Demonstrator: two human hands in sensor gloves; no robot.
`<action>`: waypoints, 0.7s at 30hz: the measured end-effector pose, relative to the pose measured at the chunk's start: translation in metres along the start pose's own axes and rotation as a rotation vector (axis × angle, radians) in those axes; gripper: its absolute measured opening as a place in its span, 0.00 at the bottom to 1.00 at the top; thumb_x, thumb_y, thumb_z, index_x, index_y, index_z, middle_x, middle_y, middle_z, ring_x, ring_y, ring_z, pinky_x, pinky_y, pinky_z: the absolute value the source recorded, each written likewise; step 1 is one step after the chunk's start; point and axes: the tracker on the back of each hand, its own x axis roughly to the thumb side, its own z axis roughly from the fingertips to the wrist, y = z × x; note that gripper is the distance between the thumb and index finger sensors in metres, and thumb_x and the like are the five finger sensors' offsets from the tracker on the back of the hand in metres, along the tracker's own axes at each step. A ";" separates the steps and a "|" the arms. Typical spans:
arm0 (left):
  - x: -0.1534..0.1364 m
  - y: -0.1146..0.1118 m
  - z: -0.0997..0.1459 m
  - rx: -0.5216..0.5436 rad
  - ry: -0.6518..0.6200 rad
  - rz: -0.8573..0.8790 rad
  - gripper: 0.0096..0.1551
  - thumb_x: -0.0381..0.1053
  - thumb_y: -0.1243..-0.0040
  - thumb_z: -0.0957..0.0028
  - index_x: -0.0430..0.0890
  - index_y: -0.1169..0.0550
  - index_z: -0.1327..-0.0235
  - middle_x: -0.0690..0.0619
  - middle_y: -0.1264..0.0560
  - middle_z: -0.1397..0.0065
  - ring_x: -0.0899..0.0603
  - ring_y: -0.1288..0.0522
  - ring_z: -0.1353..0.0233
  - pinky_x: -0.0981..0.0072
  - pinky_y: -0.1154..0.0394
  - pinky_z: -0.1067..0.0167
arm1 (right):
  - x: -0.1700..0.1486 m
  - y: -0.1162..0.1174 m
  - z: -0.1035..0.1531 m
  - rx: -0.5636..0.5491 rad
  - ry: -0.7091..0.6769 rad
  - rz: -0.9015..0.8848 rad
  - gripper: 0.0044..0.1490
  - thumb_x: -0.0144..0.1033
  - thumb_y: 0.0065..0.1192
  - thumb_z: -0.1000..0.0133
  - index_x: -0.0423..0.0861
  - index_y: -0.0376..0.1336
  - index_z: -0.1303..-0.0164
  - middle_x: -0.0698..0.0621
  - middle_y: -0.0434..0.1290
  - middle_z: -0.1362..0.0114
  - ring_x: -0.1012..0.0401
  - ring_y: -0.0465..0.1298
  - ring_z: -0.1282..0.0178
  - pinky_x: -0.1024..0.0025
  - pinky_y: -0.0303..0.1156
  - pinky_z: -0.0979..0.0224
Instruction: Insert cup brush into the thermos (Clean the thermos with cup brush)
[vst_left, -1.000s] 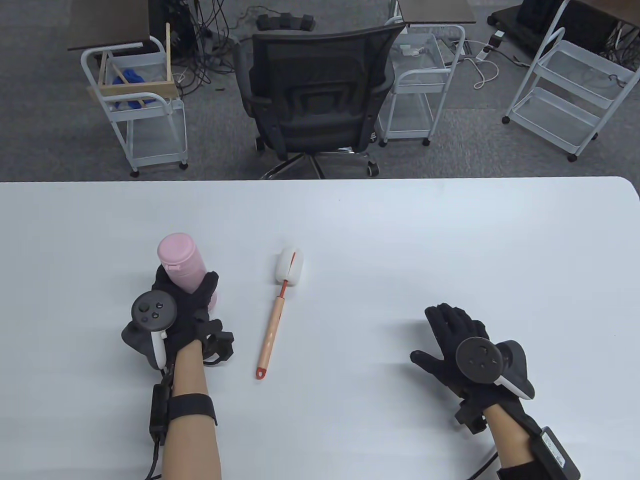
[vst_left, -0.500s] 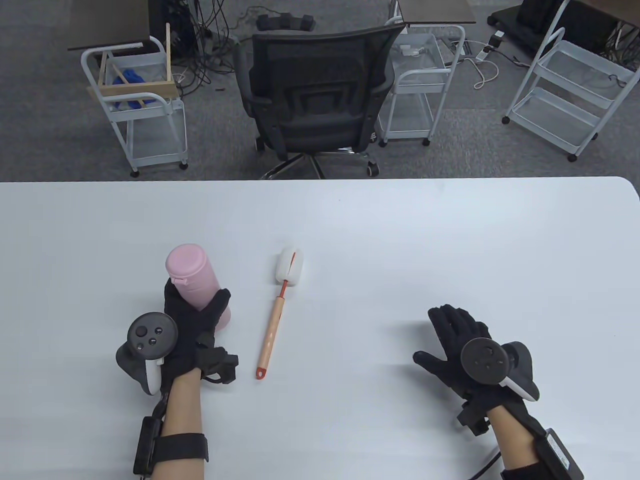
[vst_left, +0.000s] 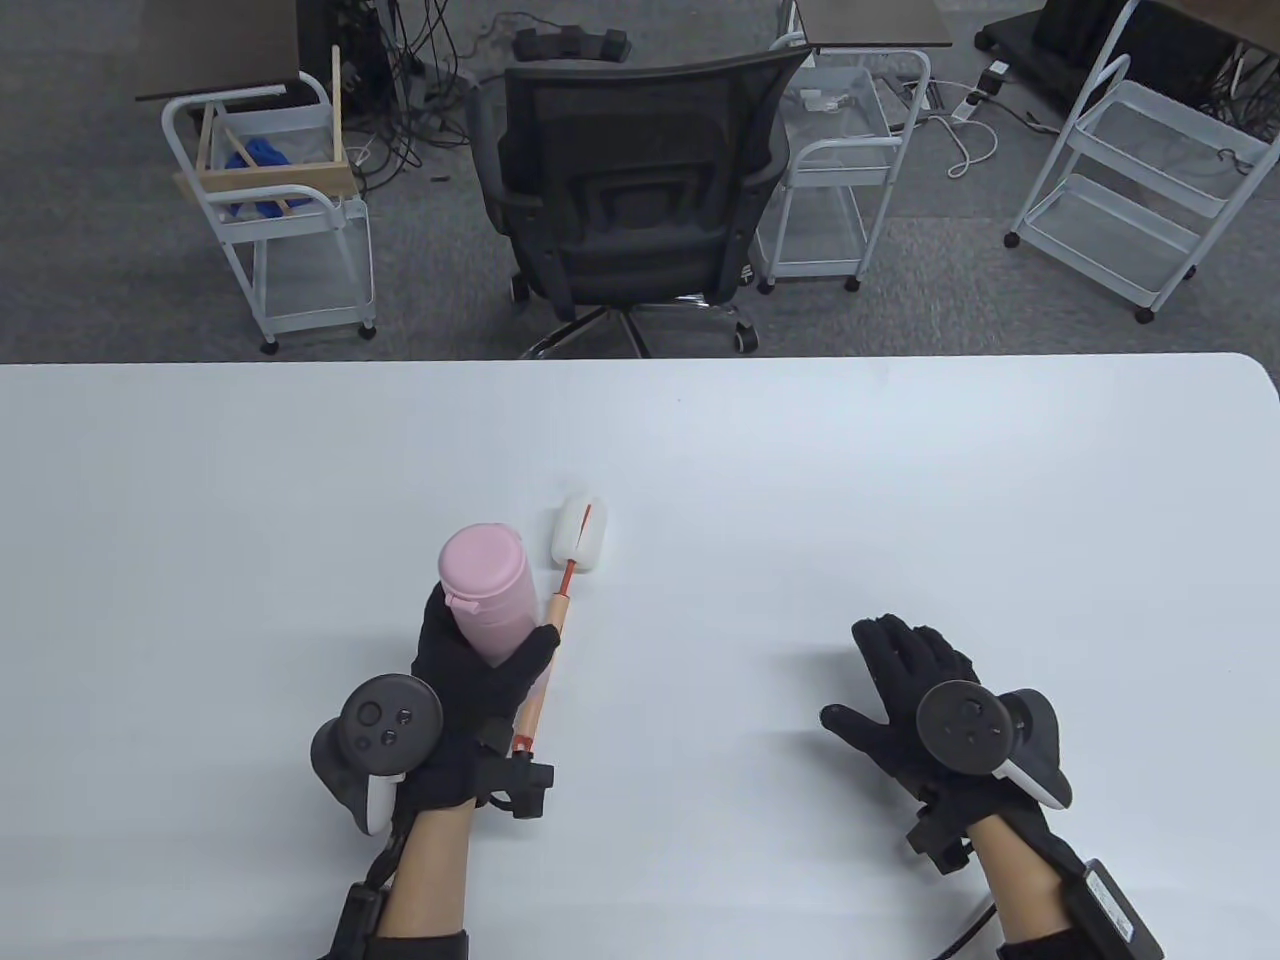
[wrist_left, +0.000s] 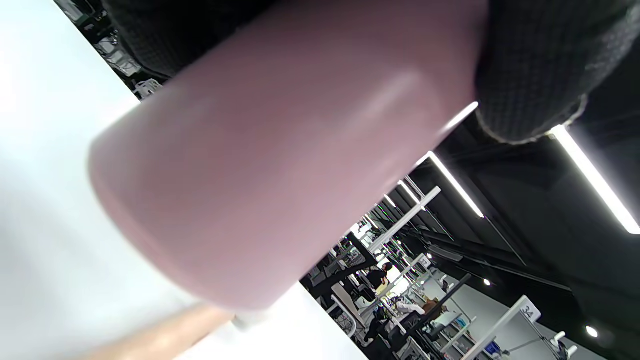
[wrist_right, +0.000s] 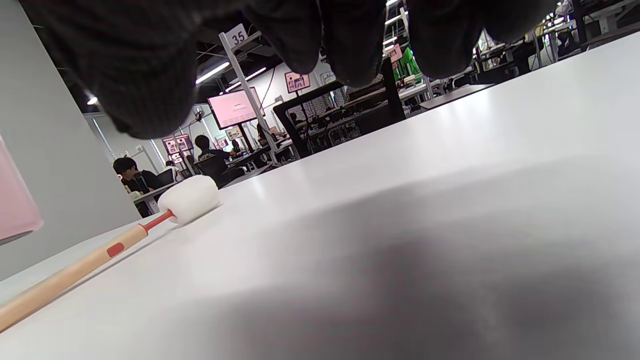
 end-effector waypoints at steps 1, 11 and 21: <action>0.001 -0.003 0.001 -0.019 -0.003 0.006 0.60 0.68 0.33 0.53 0.35 0.45 0.21 0.30 0.39 0.20 0.25 0.33 0.23 0.36 0.30 0.31 | 0.002 -0.001 0.000 -0.023 -0.004 0.003 0.59 0.68 0.63 0.44 0.43 0.49 0.13 0.36 0.56 0.13 0.24 0.60 0.19 0.26 0.56 0.25; 0.017 -0.006 0.009 -0.067 -0.107 -0.024 0.59 0.71 0.36 0.52 0.38 0.45 0.21 0.32 0.40 0.20 0.26 0.33 0.24 0.34 0.32 0.31 | 0.058 -0.026 -0.004 -0.177 -0.050 0.025 0.67 0.81 0.57 0.49 0.40 0.55 0.15 0.37 0.69 0.21 0.35 0.78 0.31 0.38 0.72 0.32; 0.031 -0.017 0.017 -0.142 -0.187 -0.062 0.59 0.73 0.37 0.52 0.41 0.46 0.20 0.33 0.40 0.21 0.27 0.34 0.25 0.33 0.32 0.31 | 0.153 -0.063 -0.035 -0.208 -0.165 -0.062 0.70 0.86 0.49 0.48 0.37 0.58 0.17 0.39 0.76 0.28 0.48 0.87 0.44 0.50 0.80 0.40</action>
